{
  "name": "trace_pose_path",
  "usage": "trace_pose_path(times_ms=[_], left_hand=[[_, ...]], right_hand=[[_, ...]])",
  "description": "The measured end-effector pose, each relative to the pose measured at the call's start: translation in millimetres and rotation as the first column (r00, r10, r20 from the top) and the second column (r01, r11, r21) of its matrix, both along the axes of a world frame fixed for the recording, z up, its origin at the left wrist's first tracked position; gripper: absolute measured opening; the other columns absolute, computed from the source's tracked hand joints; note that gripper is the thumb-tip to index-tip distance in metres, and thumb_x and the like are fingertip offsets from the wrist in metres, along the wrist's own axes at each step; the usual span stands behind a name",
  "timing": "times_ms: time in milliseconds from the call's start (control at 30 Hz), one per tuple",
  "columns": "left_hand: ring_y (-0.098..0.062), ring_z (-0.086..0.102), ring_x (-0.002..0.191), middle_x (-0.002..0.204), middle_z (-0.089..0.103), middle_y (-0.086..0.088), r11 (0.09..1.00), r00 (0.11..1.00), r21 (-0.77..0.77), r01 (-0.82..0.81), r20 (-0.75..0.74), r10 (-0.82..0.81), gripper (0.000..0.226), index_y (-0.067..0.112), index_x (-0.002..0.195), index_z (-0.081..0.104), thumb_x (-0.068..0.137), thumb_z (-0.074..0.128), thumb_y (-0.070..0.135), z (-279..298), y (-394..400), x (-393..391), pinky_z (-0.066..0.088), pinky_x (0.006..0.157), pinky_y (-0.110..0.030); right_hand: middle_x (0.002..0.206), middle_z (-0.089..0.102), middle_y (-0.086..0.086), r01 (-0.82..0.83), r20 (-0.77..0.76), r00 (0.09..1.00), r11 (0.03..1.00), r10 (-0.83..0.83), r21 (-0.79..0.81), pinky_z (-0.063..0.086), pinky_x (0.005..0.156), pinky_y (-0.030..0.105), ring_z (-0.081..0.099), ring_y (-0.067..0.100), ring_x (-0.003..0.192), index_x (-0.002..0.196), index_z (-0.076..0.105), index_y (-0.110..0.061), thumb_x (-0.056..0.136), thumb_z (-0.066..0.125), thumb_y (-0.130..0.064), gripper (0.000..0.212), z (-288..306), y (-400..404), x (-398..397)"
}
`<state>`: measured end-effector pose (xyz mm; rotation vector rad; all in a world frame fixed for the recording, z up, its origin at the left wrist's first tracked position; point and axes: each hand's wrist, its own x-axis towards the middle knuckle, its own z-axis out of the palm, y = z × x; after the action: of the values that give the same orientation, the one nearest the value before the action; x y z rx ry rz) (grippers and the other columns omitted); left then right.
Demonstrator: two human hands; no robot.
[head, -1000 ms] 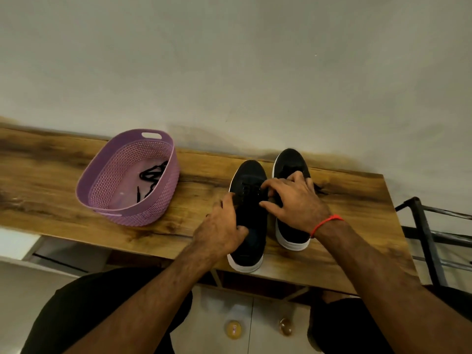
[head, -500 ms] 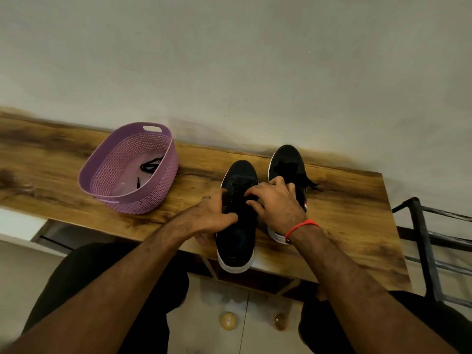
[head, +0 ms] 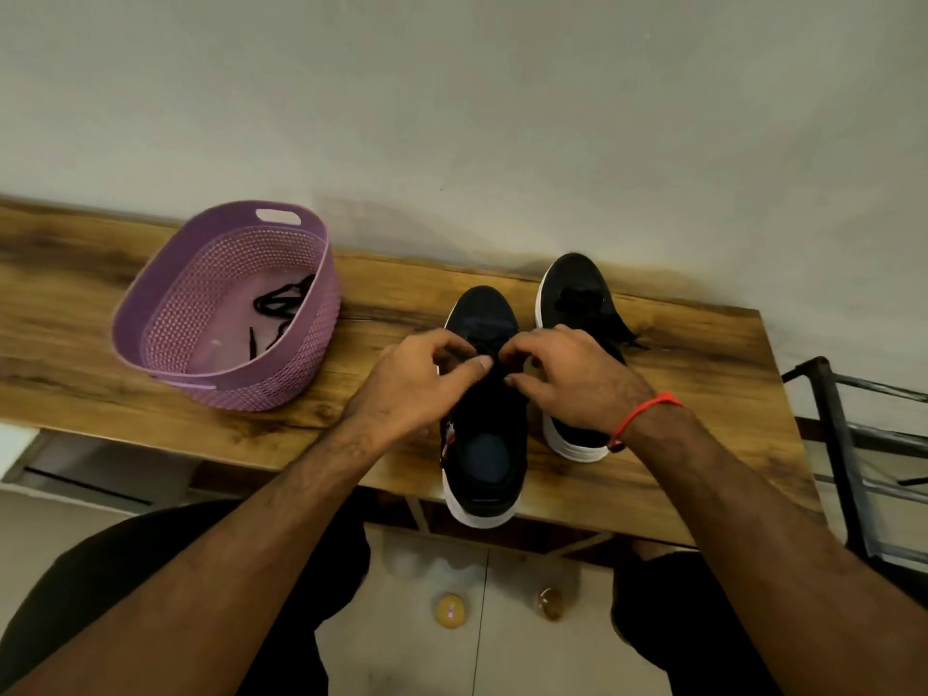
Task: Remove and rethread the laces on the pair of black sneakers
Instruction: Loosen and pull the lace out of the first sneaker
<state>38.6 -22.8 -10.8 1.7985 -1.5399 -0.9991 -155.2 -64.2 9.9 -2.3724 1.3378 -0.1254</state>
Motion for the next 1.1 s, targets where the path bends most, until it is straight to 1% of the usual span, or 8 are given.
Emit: trace_pose_path(times_ms=[267,400,533,733,833,933,1000,1100], left_hand=[[-0.004,0.070,0.080,0.091,0.073,0.018,0.997,0.998,-0.054,-0.049,0.040,0.052,0.007,0.032,0.096,0.073,0.094,0.067,0.029,-5.5,4.3,-0.2,0.063,0.068,-0.040],[-0.004,0.070,0.077,0.095,0.071,0.017,0.997,0.996,-0.069,-0.035,0.074,0.040,0.009,0.034,0.100,0.071,0.096,0.064,0.029,0.6,4.5,-3.8,0.063,0.069,-0.038],[0.003,0.064,0.087,0.107,0.064,0.020,0.984,0.989,-0.163,-0.077,0.110,0.095,0.023,0.033,0.118,0.063,0.100,0.057,0.019,8.3,0.7,-5.3,0.057,0.072,-0.020],[0.015,0.060,0.100,0.115,0.066,0.017,0.989,0.933,-0.034,-0.145,-0.337,0.125,0.022,0.027,0.119,0.067,0.103,0.055,0.020,-1.0,-0.5,-1.3,0.045,0.074,-0.003],[0.001,0.037,0.142,0.140,0.056,0.018,0.991,0.998,-0.125,-0.042,0.038,0.048,0.021,0.046,0.114,0.067,0.095,0.059,0.051,-13.6,-0.9,7.0,0.033,0.116,-0.042],[-0.021,0.000,0.156,0.161,0.032,0.014,0.991,0.948,-0.104,0.083,0.313,-0.046,0.032,0.048,0.116,0.068,0.088,0.063,0.061,-7.6,1.7,2.1,0.007,0.116,-0.066],[-0.022,0.004,0.156,0.159,0.036,0.017,0.987,0.936,-0.107,0.117,0.345,-0.073,0.033,0.046,0.114,0.070,0.087,0.063,0.063,-2.3,2.9,-1.6,0.008,0.116,-0.067],[-0.015,0.043,0.142,0.136,0.061,0.019,0.982,0.964,-0.155,0.104,0.259,-0.061,0.019,0.042,0.109,0.072,0.092,0.067,0.048,-7.7,1.0,2.6,0.031,0.116,-0.056]], right_hand=[[0.109,0.059,-0.009,-0.036,-0.034,0.999,0.999,0.037,0.009,0.038,0.102,0.044,0.046,0.016,0.110,0.093,0.062,-0.031,0.094,0.062,-0.034,0.003,7.6,-11.0,-1.3],[0.107,0.058,-0.010,0.081,0.121,0.990,0.990,-0.067,-0.116,0.036,0.102,0.044,0.046,0.019,0.116,0.095,0.062,-0.028,0.095,0.061,-0.030,0.002,13.9,-16.4,-10.3],[0.103,0.065,-0.008,0.050,0.198,0.980,0.991,-0.025,-0.123,0.044,0.098,0.040,0.052,0.015,0.105,0.103,0.067,-0.025,0.095,0.063,-0.025,0.009,15.7,-17.4,-12.4],[0.150,0.041,-0.018,-0.060,-0.094,0.994,0.994,0.051,-0.094,0.010,0.116,0.049,0.006,0.021,0.150,0.119,0.067,-0.037,0.094,0.061,-0.043,0.026,7.8,-9.6,-11.0],[0.158,0.029,-0.017,-0.119,-0.161,0.982,0.984,0.098,-0.129,-0.004,0.119,0.053,-0.011,0.024,0.152,0.118,0.069,-0.037,0.093,0.061,-0.046,0.027,2.6,-6.9,-7.6],[0.154,0.035,-0.017,-0.123,-0.161,0.982,0.983,0.101,-0.139,-0.007,0.119,0.052,-0.007,0.024,0.152,0.113,0.070,-0.034,0.095,0.060,-0.041,0.022,0.5,-7.4,-4.2],[0.148,0.043,-0.016,-0.108,-0.136,0.987,0.986,0.090,-0.129,-0.005,0.119,0.051,0.001,0.023,0.152,0.109,0.071,-0.033,0.094,0.060,-0.038,0.019,0.2,-8.3,-3.8],[0.130,0.057,-0.016,-0.028,-0.024,0.999,0.992,0.025,-0.124,0.000,0.120,0.047,0.019,0.019,0.146,0.099,0.066,-0.032,0.092,0.061,-0.036,0.010,2.6,-8.5,-5.6]])
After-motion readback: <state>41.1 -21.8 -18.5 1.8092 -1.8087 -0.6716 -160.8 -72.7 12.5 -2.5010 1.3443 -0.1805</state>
